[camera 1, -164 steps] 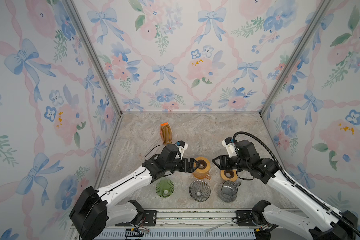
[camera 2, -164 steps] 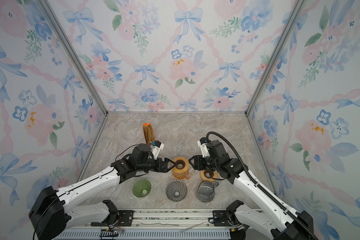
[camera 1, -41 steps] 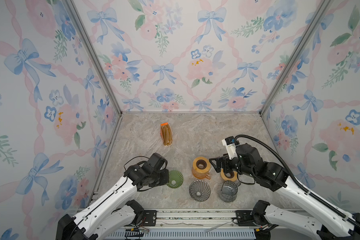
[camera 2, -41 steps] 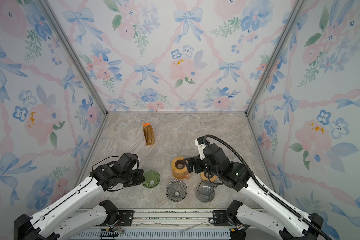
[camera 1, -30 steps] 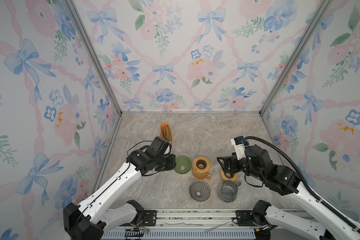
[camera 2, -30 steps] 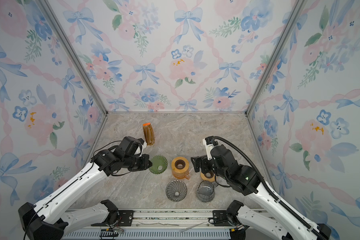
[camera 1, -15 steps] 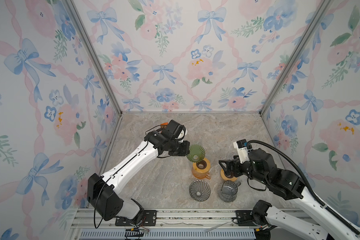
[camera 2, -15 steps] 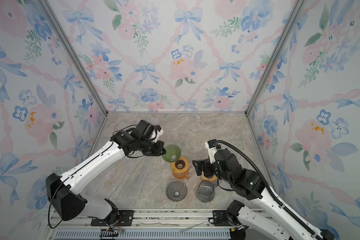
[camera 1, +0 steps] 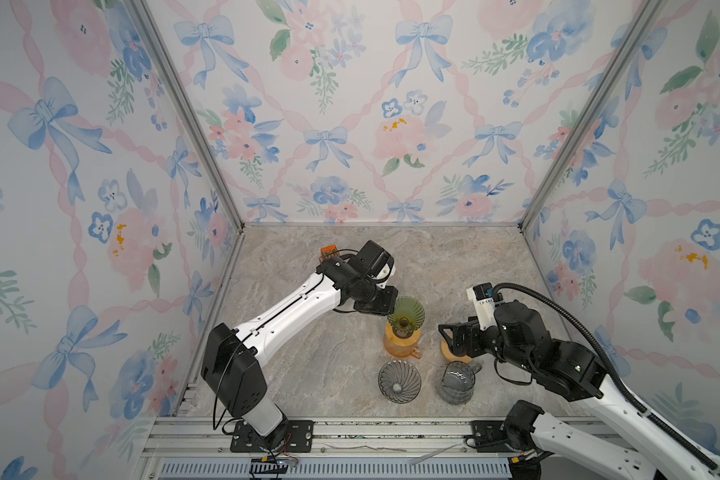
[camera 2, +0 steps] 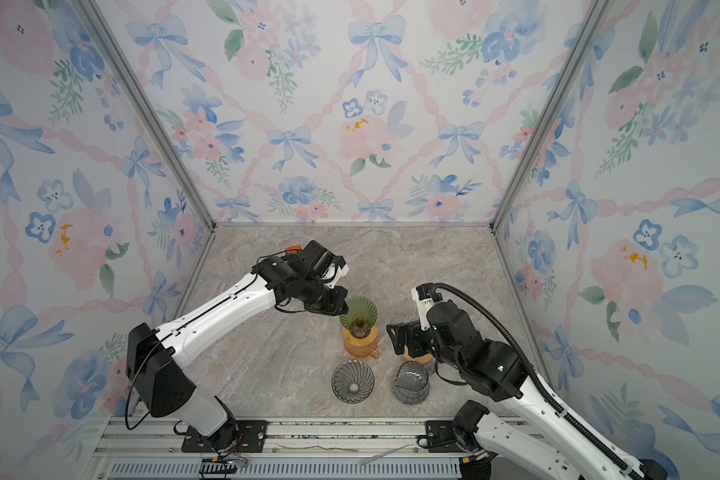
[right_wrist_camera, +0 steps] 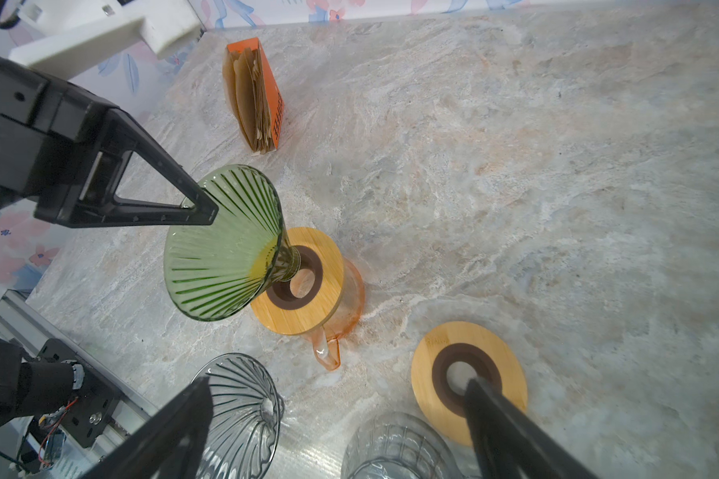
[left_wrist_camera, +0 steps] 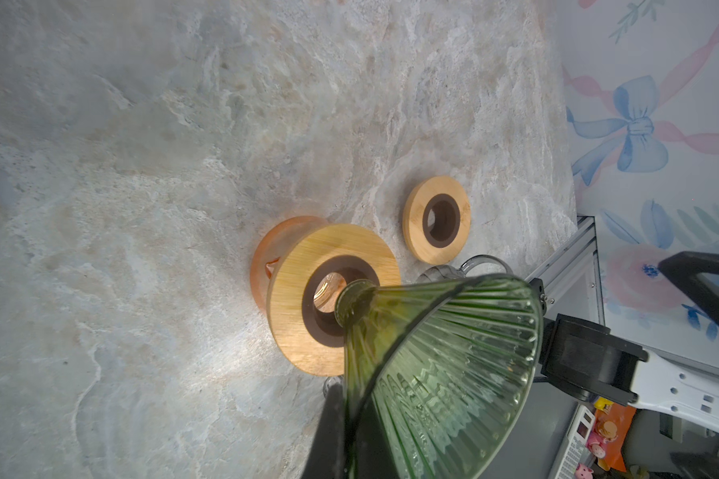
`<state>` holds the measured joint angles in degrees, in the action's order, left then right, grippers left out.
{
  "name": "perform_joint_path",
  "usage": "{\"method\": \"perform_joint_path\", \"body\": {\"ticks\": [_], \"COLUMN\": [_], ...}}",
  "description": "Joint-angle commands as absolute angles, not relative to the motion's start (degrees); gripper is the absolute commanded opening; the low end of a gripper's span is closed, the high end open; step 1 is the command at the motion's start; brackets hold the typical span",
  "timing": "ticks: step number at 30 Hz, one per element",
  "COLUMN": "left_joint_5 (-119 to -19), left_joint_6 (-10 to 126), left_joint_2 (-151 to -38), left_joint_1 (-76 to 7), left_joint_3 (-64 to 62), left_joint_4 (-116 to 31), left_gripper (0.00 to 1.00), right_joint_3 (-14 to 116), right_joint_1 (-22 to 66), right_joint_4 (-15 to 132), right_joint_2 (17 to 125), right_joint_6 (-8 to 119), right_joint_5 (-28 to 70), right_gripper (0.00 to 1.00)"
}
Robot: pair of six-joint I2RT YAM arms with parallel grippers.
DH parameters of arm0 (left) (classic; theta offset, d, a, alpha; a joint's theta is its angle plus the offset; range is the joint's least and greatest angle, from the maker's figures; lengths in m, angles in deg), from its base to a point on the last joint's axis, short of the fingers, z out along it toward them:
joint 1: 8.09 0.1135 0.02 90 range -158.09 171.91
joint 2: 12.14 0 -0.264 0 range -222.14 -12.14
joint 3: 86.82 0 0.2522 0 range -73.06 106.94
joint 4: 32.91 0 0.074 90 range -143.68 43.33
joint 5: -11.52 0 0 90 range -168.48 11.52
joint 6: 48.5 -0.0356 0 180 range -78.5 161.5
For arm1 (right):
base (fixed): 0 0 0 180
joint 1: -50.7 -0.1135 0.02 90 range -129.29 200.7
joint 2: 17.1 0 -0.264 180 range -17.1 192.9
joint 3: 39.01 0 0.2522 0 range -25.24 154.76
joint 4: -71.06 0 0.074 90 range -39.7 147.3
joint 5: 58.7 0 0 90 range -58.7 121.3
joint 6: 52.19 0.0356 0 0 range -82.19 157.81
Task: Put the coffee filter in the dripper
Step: 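Lift the green dripper with the left gripper and carry it over the bamboo ring, then lower the green dripper into the bamboo ring with the left gripper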
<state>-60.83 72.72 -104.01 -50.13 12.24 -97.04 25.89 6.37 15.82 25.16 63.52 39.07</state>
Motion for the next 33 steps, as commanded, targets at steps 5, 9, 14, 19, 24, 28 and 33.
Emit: {"method": "perform_joint_path", "body": {"ticks": [5, 9, 14, 19, 24, 28, 33], "left_joint_5": [-60.15, -60.12, -59.59, -59.64, -59.92, -59.84, -59.76], "left_joint_6": [70.82, 70.51, 69.64, 69.02, 68.67, 68.53, 68.53], "left_joint_2": [-105.1, -105.82, -107.34, -108.34, -108.49, -108.82, -109.43], "left_joint_1": [-50.67, -51.04, -51.15, -51.16, -51.15, -51.2, -51.06], "left_joint_3": [13.25, 13.76, 14.74, 15.14, 14.68, 14.05, 13.54], "left_joint_4": [-98.55, -98.49, -98.44, -98.47, -98.49, -98.5, -98.44], "left_gripper": [0.04, 0.04, 0.04, 0.04, 0.04, 0.04, 0.04], "right_joint_3": [24.94, 25.03, 25.57, 26.22, 26.48, 26.35, 26.1], "right_joint_1": [6.72, 6.7, 6.77, 6.77, 6.78, 6.74, 6.76], "right_joint_4": [14.53, 14.98, 14.76, 14.58, 14.76, 14.85, 15.1], "right_joint_2": [25.25, 25.68, 26.06, 26.25, 26.5, 27.11, 27.21], "right_joint_6": [65.24, 65.52, 65.89, 66.33, 66.45, 66.59, 66.98], "right_joint_5": [39.36, 38.61, 38.53, 38.77, 38.68, 38.86, 38.42], "right_gripper": [0.96, 0.96, 0.96, 0.96, 0.96, 0.96, 0.96]}}
